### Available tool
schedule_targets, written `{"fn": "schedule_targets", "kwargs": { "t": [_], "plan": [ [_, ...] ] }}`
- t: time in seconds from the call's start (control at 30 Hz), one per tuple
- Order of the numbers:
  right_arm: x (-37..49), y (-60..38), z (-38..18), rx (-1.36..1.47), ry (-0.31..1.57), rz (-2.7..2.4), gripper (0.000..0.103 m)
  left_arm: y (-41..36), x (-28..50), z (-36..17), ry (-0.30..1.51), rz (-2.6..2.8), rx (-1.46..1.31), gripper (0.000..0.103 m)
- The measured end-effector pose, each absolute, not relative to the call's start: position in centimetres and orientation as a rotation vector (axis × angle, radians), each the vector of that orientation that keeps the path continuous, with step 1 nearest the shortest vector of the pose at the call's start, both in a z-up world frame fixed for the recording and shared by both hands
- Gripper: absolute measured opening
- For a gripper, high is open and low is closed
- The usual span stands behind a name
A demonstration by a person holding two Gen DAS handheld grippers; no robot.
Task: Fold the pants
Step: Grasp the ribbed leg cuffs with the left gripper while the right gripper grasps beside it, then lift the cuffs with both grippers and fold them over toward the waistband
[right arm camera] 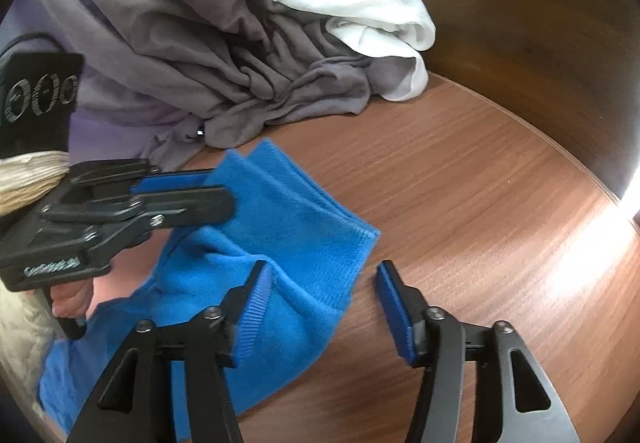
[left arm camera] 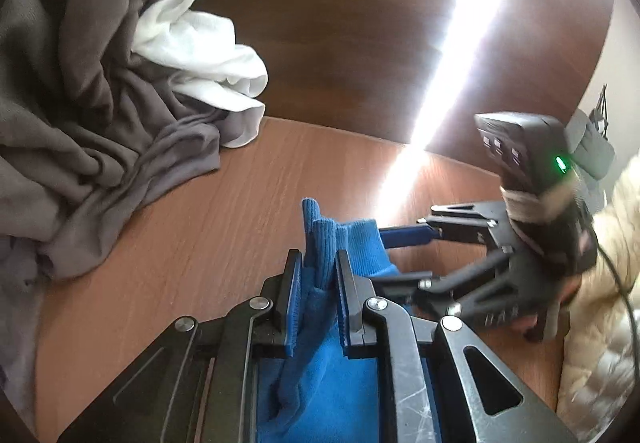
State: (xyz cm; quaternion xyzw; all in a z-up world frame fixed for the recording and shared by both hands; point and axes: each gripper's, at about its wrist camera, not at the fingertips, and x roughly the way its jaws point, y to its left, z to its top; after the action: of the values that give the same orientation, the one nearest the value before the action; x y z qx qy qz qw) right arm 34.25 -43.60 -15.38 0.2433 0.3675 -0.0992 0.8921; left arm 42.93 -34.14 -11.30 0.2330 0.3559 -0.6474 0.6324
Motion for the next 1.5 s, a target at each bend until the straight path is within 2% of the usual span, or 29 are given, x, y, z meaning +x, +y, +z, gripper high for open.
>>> {"fn": "schedule_targets", "kwargs": {
  "t": [0.23, 0.43, 0.47, 0.53, 0.6, 0.7, 1.17, 1.5],
  "plan": [
    [35.1, -45.2, -15.8, 0.604, 0.759, -0.059, 0.06, -32.8, 43.1, -10.7, 0.806, -1.489, 0.573, 0.016],
    [35.9, -45.6, -14.7, 0.551, 0.714, -0.021, 0.06, -32.4, 43.6, -10.9, 0.81, -1.481, 0.582, 0.016],
    [36.2, -45.4, -14.5, 0.531, 0.715, -0.01, 0.056, -32.3, 43.7, -10.9, 0.813, -1.478, 0.58, 0.016],
    [36.5, -45.4, -14.5, 0.534, 0.716, 0.027, 0.042, -32.1, 44.0, -10.9, 0.821, -1.463, 0.576, 0.016],
    [36.7, -45.3, -14.5, 0.533, 0.725, 0.028, 0.024, -31.9, 44.1, -10.9, 0.825, -1.447, 0.57, 0.016],
    [36.0, -45.2, -13.9, 0.533, 0.71, 0.008, 0.021, -31.6, 44.2, -10.6, 0.833, -1.414, 0.54, 0.016],
    [32.1, -39.2, -5.2, 0.357, 0.619, -0.041, 0.019, -27.5, 42.4, -3.5, 0.723, -1.337, 0.433, 0.016],
    [29.7, -32.7, -0.1, 0.225, 0.513, -0.047, 0.019, -21.1, 42.7, 0.8, 0.619, -1.344, 0.411, 0.016]
  ]
}}
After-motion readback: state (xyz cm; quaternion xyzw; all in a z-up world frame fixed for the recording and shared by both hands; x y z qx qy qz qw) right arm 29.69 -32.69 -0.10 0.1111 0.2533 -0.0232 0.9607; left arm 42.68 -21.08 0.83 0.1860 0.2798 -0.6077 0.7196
